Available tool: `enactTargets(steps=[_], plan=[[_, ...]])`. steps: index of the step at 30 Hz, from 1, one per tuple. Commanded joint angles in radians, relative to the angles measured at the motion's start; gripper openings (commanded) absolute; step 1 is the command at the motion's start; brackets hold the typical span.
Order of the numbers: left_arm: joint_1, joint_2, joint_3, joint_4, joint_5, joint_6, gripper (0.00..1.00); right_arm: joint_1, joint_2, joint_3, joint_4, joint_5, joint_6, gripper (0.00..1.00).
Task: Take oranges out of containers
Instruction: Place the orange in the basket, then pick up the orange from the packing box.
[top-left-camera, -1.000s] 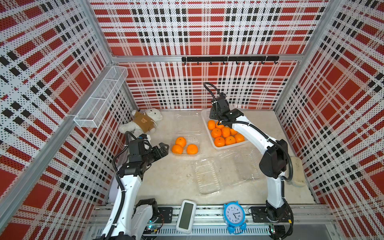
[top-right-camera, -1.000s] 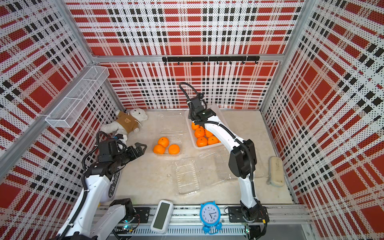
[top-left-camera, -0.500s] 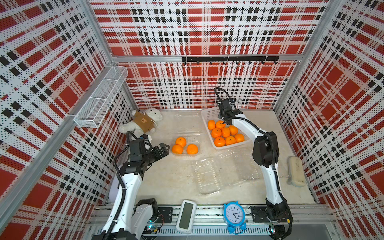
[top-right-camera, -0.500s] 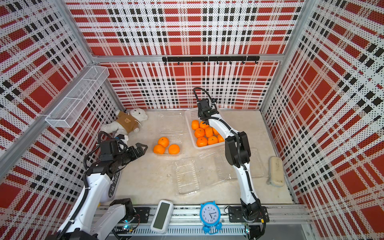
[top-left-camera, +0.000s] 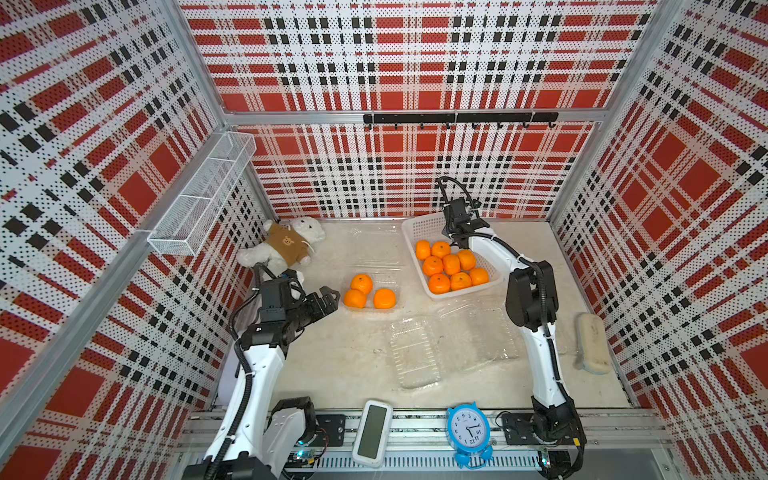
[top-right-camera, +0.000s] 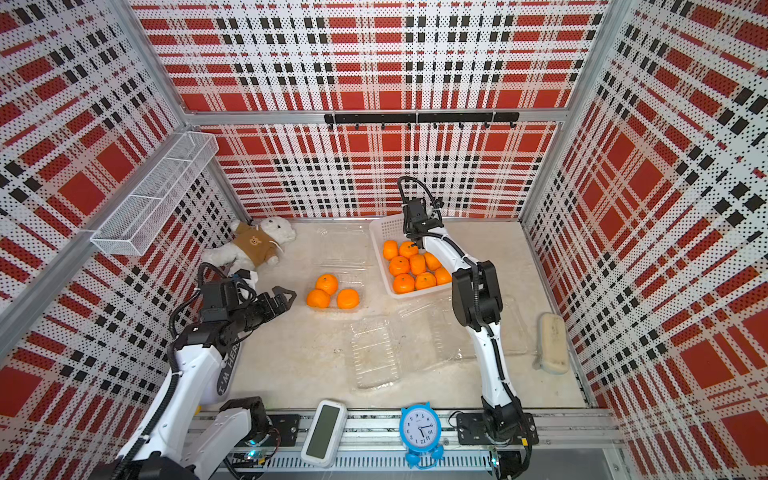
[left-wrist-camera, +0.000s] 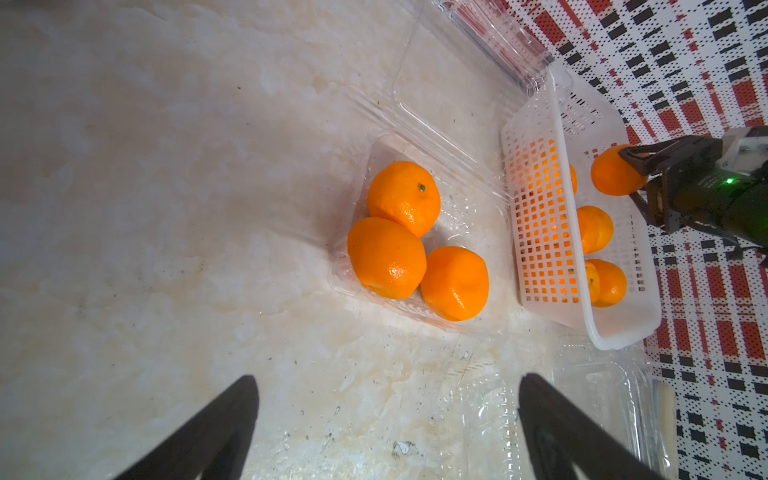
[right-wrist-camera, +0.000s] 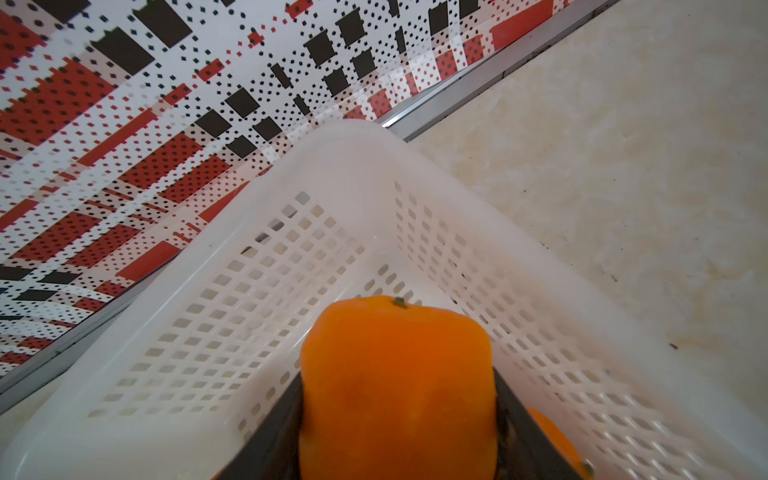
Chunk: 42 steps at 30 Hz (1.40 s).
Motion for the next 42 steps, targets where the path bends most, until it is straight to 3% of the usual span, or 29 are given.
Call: enactTargets(steps=[1, 6, 8, 14, 22, 27, 29, 34, 42], plan=[[0.007, 0.009, -0.007, 0.013, 0.014, -0.002, 0.99, -0.010, 0.040, -0.006, 0.027, -0.028, 0.038, 0.51], [0.006, 0.007, -0.006, 0.005, 0.012, 0.004, 0.99, -0.014, 0.034, -0.024, 0.023, -0.042, 0.042, 0.59], [0.007, 0.002, -0.005, 0.001, 0.008, 0.005, 0.99, -0.015, 0.020, -0.028, 0.016, -0.049, 0.039, 0.70], [0.003, -0.022, -0.007, 0.002, -0.002, 0.010, 0.99, -0.010, -0.080, -0.087, 0.029, -0.102, -0.015, 0.90], [-0.026, -0.078, -0.008, -0.003, -0.014, 0.014, 0.99, 0.073, -0.374, -0.333, 0.135, -0.216, -0.238, 0.91], [-0.065, -0.127, -0.014, -0.005, -0.044, 0.013, 0.99, 0.228, -0.553, -0.485, 0.120, -0.349, -0.388, 0.90], [-0.082, -0.140, -0.016, -0.007, -0.063, 0.013, 0.99, 0.288, -0.576, -0.530, 0.135, -0.461, -0.446, 0.91], [-0.093, -0.143, -0.007, -0.023, -0.097, 0.008, 0.99, 0.390, -0.510, -0.529, 0.117, -0.547, -0.622, 0.93], [-0.015, -0.109, 0.001, -0.030, -0.082, -0.006, 0.99, 0.423, -0.204, -0.193, -0.083, -0.578, -0.759, 0.93]])
